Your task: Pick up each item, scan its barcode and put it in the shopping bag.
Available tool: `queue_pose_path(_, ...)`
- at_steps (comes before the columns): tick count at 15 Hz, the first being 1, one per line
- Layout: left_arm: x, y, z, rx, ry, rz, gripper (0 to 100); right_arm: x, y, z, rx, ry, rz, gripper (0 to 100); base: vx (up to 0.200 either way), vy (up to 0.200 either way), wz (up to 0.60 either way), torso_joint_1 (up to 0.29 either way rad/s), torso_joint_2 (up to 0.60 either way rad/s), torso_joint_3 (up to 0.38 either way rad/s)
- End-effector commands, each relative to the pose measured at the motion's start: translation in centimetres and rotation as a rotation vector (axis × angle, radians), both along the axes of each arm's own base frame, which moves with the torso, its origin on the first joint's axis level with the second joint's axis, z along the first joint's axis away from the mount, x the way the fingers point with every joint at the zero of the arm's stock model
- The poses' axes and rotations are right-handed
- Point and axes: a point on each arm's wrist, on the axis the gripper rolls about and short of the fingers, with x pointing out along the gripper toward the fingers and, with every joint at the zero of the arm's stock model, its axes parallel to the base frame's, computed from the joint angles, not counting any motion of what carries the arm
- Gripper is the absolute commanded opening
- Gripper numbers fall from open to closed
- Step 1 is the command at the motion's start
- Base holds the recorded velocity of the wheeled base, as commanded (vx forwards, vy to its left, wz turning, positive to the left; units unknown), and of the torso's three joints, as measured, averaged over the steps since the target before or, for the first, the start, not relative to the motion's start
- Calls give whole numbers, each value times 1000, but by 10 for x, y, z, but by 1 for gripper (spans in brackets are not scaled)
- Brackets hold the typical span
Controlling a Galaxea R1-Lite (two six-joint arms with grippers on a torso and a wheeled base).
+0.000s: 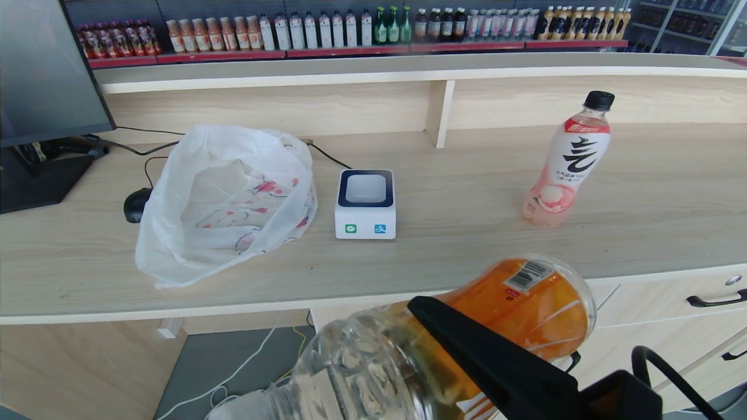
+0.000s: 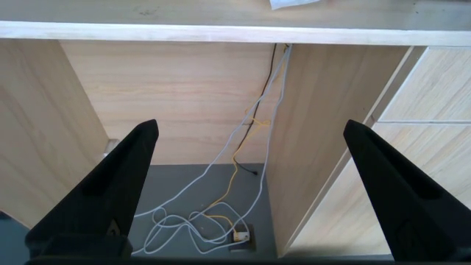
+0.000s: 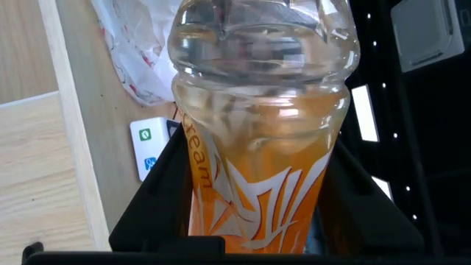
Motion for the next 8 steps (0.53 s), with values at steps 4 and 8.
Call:
queue_pose_path(4, 0, 0, 0, 0, -1, 0, 100, 0, 1, -3, -11, 1, 2, 0, 0, 0, 0, 0, 0, 0)
queue_pose_path(8, 0, 0, 0, 0, -1, 0, 100, 0, 1, -3, -11, 1, 2, 0, 0, 0, 0, 0, 0, 0)
